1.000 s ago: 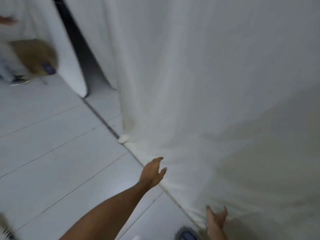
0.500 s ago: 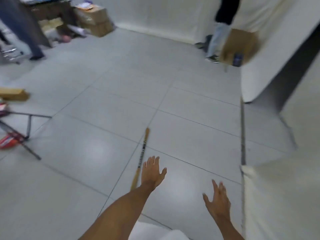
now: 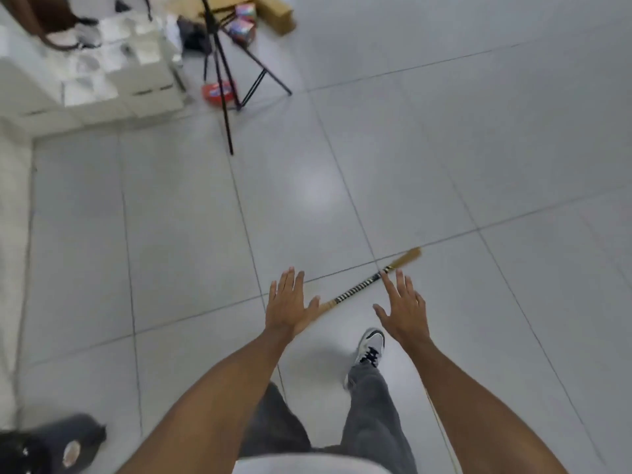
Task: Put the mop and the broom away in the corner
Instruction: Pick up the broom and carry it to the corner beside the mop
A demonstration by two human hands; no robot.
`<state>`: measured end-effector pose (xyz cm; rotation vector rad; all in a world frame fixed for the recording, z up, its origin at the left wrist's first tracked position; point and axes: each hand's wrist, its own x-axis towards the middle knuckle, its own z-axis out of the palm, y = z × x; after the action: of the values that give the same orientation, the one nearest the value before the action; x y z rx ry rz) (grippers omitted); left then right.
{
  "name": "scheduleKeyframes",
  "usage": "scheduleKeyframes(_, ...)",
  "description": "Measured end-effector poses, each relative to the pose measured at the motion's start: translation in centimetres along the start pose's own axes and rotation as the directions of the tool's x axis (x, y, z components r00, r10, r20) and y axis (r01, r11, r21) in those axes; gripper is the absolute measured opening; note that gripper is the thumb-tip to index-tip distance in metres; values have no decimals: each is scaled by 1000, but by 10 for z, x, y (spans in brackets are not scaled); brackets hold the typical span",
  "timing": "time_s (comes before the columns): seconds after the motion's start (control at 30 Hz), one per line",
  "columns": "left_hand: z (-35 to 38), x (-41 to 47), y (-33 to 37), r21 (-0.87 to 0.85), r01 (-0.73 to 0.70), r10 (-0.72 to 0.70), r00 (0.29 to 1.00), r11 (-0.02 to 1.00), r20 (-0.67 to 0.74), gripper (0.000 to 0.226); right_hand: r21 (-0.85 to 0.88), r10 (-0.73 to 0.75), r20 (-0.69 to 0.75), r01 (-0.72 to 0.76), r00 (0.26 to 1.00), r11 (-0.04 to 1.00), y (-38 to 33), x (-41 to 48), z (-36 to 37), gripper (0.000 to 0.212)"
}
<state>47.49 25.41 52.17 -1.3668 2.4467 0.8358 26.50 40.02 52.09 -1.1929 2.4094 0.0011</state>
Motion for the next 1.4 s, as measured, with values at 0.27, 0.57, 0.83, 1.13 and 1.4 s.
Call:
scheduleKeyframes(0.27, 176, 142, -12, -99, 270, -266, 963, 958, 48, 60, -121, -115, 176, 137, 978, 983, 84, 219, 123, 76)
scheduleKeyframes(0.57, 487, 329, -96, 84, 200, -210, 968, 976, 137, 55, -284, -84, 344, 188, 935, 940, 187, 382, 421, 69)
scheduleKeyframes(0.83, 609, 353, -138, 358, 17, -14, 1000, 933, -11, 51, -489, -371, 151, 395, 916, 778, 236, 424, 528, 48)
scheduleKeyframes(1.13, 482, 270, -175, 166, 165, -145, 981, 972, -126, 29, -590, -632, 295, 657, 717, 469, 131, 404, 394, 26)
scheduleKeyframes(1.4, 220, 79, -247, 26, 452, -418, 846, 892, -332, 24, -545, -864, 204, 786, 461, 291, -147, 318, 214, 60)
